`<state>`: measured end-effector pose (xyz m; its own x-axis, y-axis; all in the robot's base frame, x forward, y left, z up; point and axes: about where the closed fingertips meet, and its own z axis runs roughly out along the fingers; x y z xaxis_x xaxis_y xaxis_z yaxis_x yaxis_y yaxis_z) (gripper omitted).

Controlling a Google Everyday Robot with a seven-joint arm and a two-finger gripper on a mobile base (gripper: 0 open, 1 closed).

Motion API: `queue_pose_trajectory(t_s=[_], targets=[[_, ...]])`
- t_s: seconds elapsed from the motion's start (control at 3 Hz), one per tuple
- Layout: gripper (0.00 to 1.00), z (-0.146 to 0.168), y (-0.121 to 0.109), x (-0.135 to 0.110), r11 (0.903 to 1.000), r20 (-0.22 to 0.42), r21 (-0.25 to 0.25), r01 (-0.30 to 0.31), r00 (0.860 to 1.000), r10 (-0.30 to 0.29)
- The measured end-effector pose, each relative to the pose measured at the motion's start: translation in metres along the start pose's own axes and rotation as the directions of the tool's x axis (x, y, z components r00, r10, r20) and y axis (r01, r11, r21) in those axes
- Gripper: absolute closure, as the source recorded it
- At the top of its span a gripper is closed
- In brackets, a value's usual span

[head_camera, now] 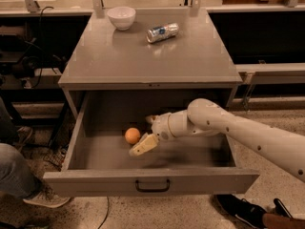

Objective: Place orange into top drawer

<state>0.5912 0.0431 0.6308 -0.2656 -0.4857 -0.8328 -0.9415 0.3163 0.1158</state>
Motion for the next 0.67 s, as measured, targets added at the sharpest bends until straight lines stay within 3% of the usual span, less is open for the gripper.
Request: queue_pose_trajectory(t_s=[0.33, 0.67], targets=[[0.00, -0.058, -0.001, -0.004, 0.9983, 0.023, 0.059, -0.002, 1.000, 0.001], [0.00, -0.122, -0.001, -0.007, 0.9901, 0.019, 0.140, -0.006, 1.000, 0.004]])
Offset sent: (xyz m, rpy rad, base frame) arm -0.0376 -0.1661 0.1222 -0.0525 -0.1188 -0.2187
